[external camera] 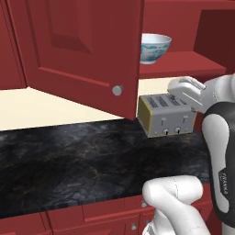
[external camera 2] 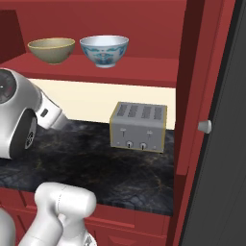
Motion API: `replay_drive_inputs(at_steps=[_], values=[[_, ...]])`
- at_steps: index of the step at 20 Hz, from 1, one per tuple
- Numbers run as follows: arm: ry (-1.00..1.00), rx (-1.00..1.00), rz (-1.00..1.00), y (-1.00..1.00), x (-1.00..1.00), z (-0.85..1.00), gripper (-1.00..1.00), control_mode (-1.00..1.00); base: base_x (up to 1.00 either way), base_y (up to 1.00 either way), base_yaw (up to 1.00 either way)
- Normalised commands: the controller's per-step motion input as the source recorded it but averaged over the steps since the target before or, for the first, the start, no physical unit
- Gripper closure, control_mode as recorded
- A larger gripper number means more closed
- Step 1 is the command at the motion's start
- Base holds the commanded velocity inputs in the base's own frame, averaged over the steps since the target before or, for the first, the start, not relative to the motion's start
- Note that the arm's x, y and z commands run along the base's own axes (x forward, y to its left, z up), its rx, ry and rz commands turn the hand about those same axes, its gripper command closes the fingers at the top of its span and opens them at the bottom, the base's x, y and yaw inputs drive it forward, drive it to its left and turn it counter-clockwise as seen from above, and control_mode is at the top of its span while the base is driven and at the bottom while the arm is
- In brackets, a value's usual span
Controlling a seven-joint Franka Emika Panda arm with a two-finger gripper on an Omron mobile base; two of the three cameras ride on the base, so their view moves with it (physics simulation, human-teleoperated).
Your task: Move the bowls from the cabinet to the plates on the dining table.
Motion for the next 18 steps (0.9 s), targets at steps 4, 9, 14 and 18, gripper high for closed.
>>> replay_drive_inputs(at_steps=[4,9,14,18], values=[[0.00,0.12,0.00,0.44,0.33,0.00,-1.00,-1.00,0.00,0.00,0.00],[0.10,0.19,0.08,0.16,0.29,0.00,-1.00,-1.00,0.00,0.00,0.00],[0.14,0.20,0.15,0.13,0.29,0.00,-1.00,-1.00,0.00,0.00,0.00],[0.09,0.16,0.12,0.33,0.33,0.00,-1.00,-1.00,0.00,0.00,0.00]])
